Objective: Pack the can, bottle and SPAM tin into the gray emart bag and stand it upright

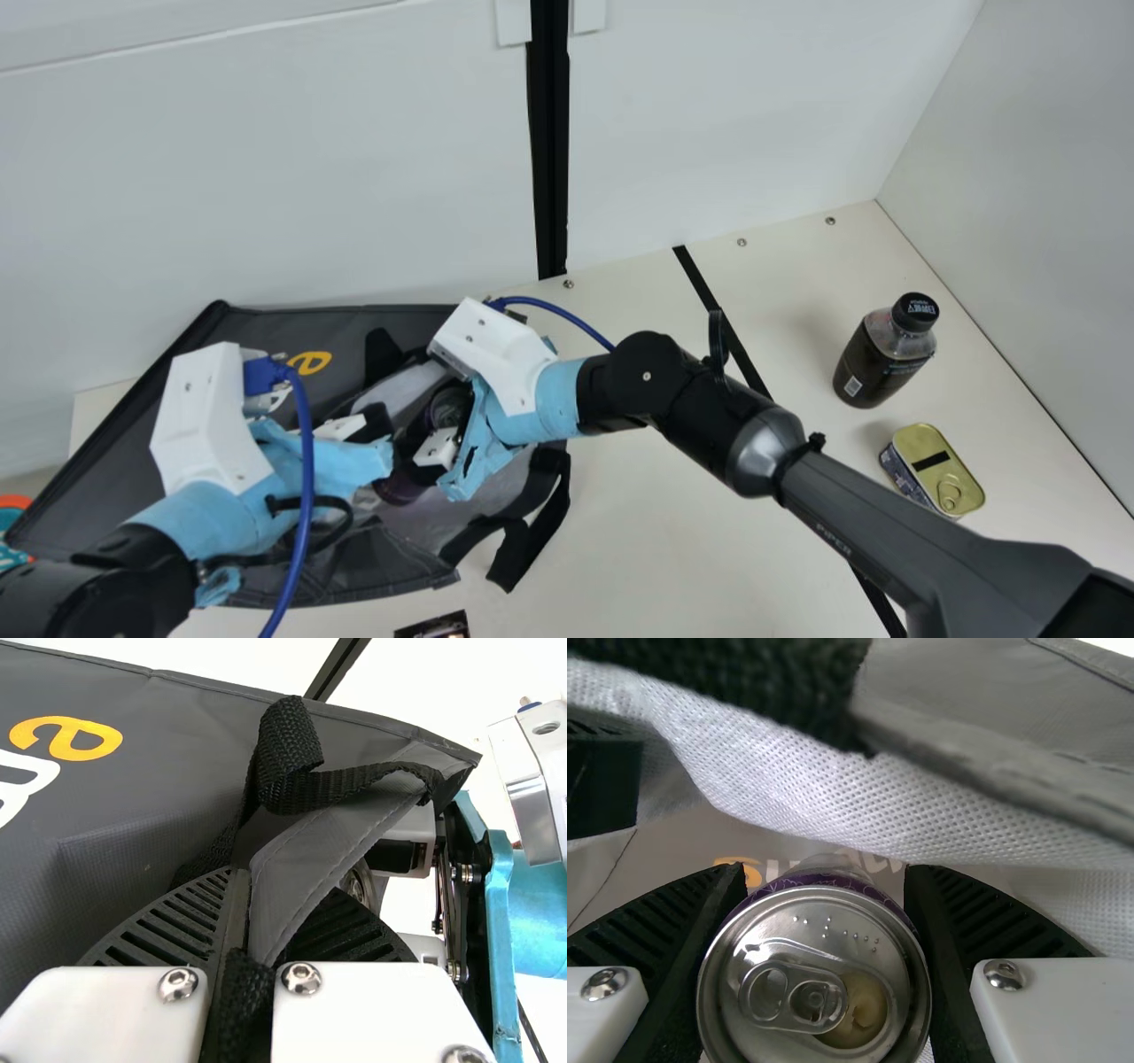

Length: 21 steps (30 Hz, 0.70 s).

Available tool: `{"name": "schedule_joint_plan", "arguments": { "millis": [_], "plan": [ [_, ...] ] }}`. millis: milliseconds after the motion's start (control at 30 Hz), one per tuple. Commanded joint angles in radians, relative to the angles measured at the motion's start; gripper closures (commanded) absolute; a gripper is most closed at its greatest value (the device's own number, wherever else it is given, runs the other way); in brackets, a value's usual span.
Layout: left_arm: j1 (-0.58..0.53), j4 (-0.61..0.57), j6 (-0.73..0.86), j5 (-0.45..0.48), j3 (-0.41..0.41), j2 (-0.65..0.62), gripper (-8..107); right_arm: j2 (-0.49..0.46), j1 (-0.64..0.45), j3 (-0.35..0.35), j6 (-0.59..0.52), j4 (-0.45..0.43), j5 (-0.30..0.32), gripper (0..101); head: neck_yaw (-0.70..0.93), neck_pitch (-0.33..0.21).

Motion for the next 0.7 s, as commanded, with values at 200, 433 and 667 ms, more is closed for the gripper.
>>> {"name": "schedule_joint_plan", "arguments": {
  "millis": [200,433,667],
  "plan": [
    [0.000,0.000,0.000,0.000,0.000,0.000,107,-0.006,-0.008,-0.003,-0.002,-0.008,0.010,38,-0.002,-0.023],
    [0.000,0.000,0.000,0.000,0.000,0.000,107,-0.017,-0.020,0.001,-0.008,-0.011,0.019,15,-0.002,-0.023],
    [0.000,0.000,0.000,0.000,0.000,0.000,107,-0.031,-0.035,0.008,-0.021,-0.008,0.031,6,-0.002,-0.023]
  ]
}}
